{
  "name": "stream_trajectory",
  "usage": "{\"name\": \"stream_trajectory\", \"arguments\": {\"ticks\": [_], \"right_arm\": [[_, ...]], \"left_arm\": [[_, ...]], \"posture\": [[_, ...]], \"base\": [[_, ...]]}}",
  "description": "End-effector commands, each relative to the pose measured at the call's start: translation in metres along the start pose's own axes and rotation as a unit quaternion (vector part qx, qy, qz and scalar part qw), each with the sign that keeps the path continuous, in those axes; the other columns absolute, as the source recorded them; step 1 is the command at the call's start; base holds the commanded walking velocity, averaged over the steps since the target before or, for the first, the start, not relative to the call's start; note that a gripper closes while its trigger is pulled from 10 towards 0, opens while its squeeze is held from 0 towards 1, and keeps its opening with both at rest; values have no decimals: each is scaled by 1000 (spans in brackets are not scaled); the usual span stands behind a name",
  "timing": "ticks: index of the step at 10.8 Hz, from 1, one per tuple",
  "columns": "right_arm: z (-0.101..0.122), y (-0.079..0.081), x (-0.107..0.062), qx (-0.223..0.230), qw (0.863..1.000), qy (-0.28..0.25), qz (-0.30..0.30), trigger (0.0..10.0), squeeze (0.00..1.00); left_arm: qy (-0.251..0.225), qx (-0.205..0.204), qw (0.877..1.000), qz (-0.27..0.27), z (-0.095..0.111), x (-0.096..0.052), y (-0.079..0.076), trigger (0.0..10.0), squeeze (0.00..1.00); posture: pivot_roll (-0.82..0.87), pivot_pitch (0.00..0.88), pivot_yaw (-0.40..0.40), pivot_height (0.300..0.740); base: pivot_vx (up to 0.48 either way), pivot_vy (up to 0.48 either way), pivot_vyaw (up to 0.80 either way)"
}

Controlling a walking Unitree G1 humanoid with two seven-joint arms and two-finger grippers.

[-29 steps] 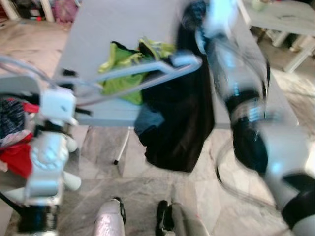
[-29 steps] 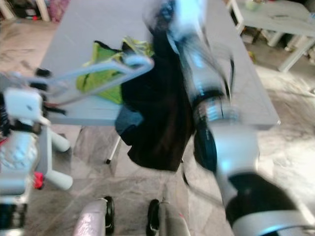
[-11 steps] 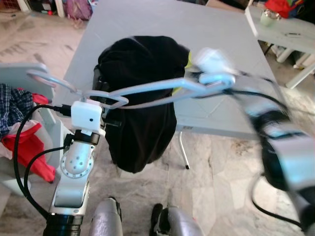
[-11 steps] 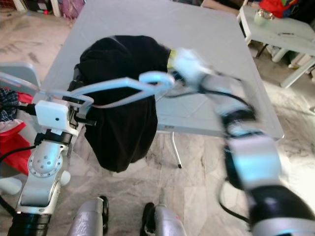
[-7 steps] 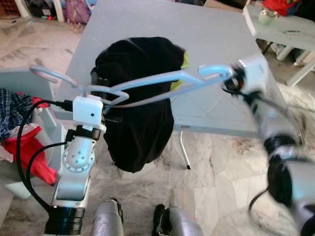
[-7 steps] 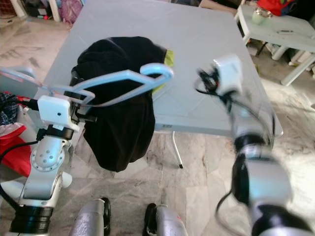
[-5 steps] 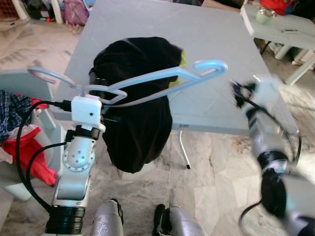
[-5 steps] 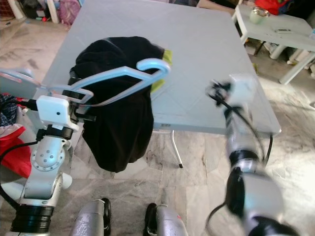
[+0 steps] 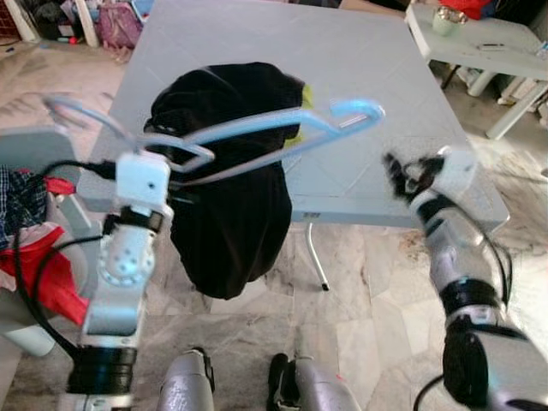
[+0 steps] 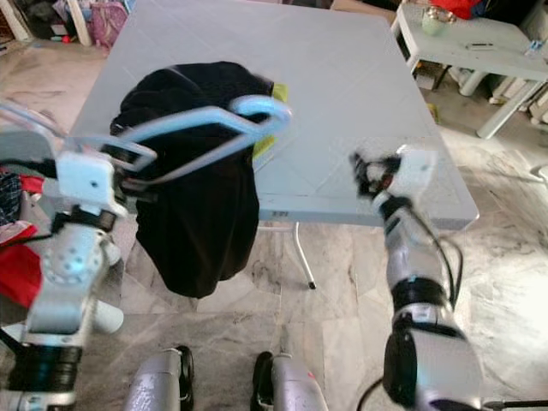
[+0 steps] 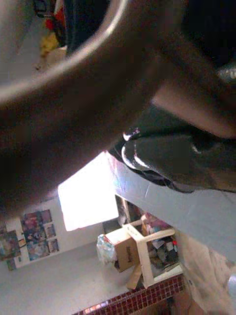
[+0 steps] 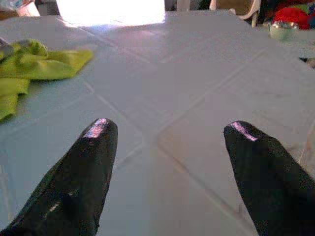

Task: Hang hanger

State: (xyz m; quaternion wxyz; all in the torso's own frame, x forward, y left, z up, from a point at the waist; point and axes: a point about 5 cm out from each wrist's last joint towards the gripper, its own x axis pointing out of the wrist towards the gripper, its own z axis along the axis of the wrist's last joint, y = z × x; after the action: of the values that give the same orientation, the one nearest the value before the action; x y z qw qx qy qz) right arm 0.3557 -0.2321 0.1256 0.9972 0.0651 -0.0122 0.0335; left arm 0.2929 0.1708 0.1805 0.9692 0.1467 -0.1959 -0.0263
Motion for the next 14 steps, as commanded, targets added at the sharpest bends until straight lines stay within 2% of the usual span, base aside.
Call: {"name": "stream_trajectory", "arguments": {"ticks": [1, 2, 3, 5, 6, 9, 12, 14], "right_arm": [[11, 0, 0, -2, 1000, -28, -4, 10000, 1000], [15, 5, 0, -5, 999, -47, -6, 10000, 976], [15, 10, -2, -17, 998, -60, -5, 10000, 0], [9, 11, -9, -17, 998, -55, -14, 10000, 0], [7, 13, -11, -22, 998, -56, -15, 10000, 0], [15, 13, -10, -31, 997, -69, -25, 10000, 0], [18, 19, -8, -39, 996, -74, -11, 10000, 0], [18, 23, -8, -40, 996, -77, -8, 10000, 0]], "left_arm": [[15, -2, 1000, 5, -5, 0, 2, 10000, 0], [18, -9, 1000, 12, -7, 0, 2, 10000, 0], [27, -15, 999, 14, -10, -3, -2, 10000, 0], [31, -32, 999, 14, -9, -5, -7, 10000, 0], [24, -35, 999, 21, -5, 0, -5, 10000, 0], [-4, -32, 999, 29, 10, 14, 3, 10000, 0], [-8, -31, 999, 29, 12, 16, 4, 10000, 0], [-9, -32, 999, 27, 14, 17, 3, 10000, 0]], "posture": [[71, 163, -100, 740], [69, 162, -98, 740], [68, 162, -96, 740], [69, 159, -95, 740], [69, 157, -94, 740], [71, 148, -96, 740], [75, 143, -95, 740], [77, 140, -91, 740]], "base": [[0, 0, 0], [0, 0, 0], [0, 0, 0], [0, 0, 0], [0, 0, 0], [0, 0, 0], [0, 0, 0], [0, 0, 800]]}}
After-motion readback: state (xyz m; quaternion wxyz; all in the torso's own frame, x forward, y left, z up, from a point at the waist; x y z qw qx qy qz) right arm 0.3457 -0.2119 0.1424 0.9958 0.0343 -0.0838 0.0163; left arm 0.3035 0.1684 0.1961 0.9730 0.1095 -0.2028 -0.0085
